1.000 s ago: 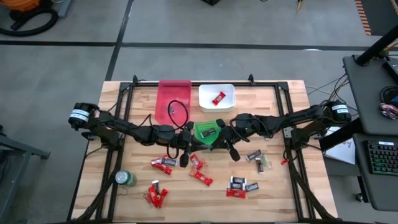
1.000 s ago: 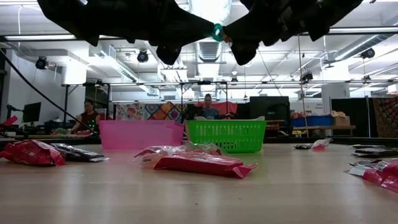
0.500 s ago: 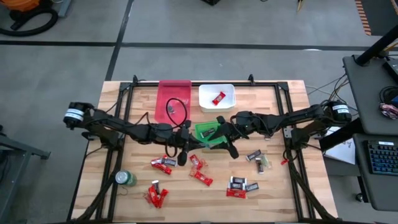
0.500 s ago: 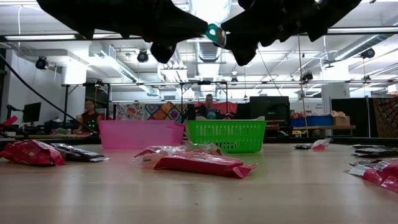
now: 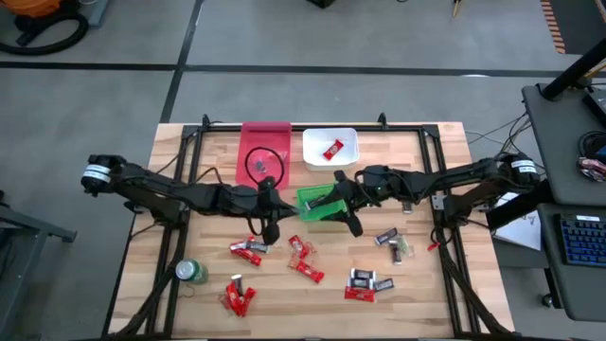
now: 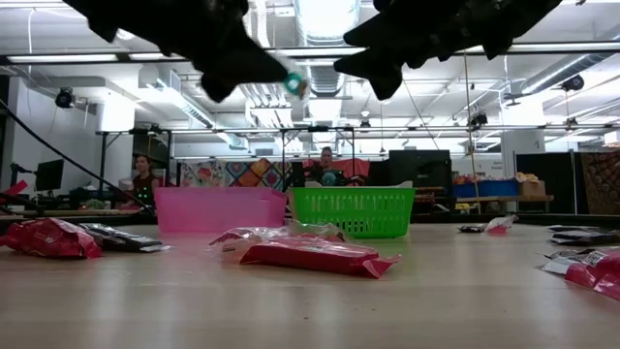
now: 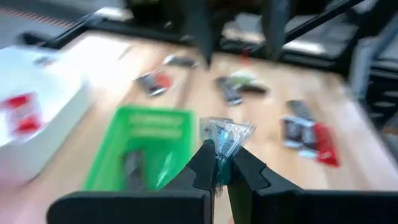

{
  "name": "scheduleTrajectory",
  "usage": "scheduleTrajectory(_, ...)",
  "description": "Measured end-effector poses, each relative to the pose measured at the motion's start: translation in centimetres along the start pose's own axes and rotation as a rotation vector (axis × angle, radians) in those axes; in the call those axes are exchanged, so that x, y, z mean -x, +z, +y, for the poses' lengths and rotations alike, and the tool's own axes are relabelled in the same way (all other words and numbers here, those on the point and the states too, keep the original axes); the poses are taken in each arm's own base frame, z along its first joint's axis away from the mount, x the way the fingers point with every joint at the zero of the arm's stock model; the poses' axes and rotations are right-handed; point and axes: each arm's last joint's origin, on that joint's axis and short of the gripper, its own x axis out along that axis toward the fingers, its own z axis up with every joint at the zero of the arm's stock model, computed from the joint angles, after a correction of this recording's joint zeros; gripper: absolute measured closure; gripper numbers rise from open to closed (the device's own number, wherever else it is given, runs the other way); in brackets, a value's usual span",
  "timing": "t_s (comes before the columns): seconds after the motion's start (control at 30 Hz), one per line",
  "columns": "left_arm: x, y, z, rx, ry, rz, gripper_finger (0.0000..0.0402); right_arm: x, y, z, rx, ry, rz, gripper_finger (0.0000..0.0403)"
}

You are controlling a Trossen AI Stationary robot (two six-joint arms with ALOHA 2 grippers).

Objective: Sort candy
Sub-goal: Put the blue candy into the red bin

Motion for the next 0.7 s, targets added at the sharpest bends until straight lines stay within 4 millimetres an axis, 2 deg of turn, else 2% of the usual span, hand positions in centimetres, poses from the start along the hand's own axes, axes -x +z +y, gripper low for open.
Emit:
scheduleTrajectory(0.17, 3.1, -0.2, 1.9, 0.009, 0.266, 0.096, 0.0400, 1.0, 0.3, -0.3, -0.042, -0.132, 0.020, 0.0191)
scheduleTrajectory(0.3, 5.7, -0.4, 5.7, 0.041, 0.666, 0.155, 0.0400, 1.4, 0.4, -0.3, -0.058, -0.180, 0.023, 0.0192)
scheduleTrajectory(0.37, 6.5, -0.3, 8.2, 0.097, 0.789, 0.169, 0.0400, 1.4, 0.4, -0.3, -0.076, -0.185, 0.014, 0.0192)
scheduleTrajectory(0.43, 6.7, 0.0, 10.4, 0.163, 0.803, 0.182, 0.0400, 1.4, 0.4, -0.3, -0.083, -0.189, 0.013, 0.0192)
scheduleTrajectory(0.53, 6.4, 0.3, 13.3, 0.201, 0.730, 0.195, 0.0399, 1.4, 0.4, -0.3, -0.109, -0.189, 0.010, 0.0192)
scheduleTrajectory(0.7, 5.7, -0.4, 16.8, 0.217, 0.757, 0.247, 0.0386, 1.4, 0.3, -0.4, -0.157, -0.191, 0.015, 0.0192)
